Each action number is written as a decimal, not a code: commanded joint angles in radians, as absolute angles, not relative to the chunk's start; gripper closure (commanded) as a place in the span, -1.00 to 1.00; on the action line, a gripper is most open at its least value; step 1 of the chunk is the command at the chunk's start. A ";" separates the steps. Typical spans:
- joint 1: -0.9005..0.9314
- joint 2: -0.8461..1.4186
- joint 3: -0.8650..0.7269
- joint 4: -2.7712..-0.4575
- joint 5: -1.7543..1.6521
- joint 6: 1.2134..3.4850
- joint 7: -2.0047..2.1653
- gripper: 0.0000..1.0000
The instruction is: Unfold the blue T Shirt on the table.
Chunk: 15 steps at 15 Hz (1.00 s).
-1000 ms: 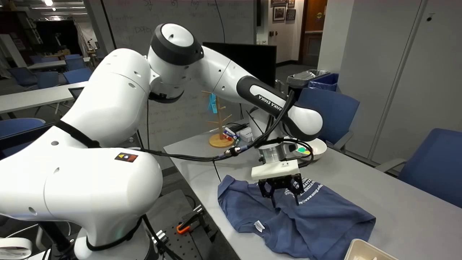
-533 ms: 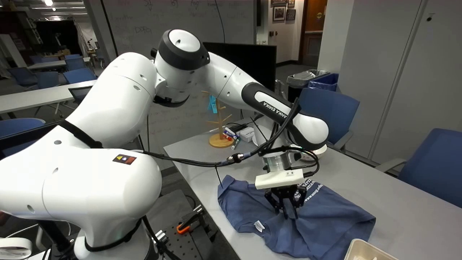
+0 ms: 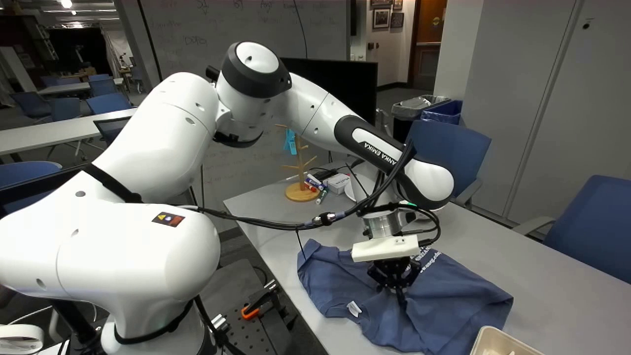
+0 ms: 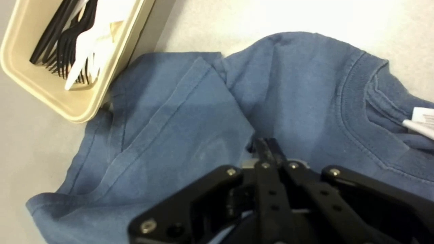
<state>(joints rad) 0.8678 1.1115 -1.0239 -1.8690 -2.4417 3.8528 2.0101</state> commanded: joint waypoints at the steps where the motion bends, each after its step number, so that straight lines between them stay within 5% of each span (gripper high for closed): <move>1: 0.867 1.118 -1.045 -1.834 -2.445 3.859 2.029 1.00; 15: 1.228 1.154 -1.309 -1.753 -2.211 3.544 2.210 1.00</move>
<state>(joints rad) 1.1686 1.1125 -1.2773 -1.7790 -2.2658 3.6123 2.1228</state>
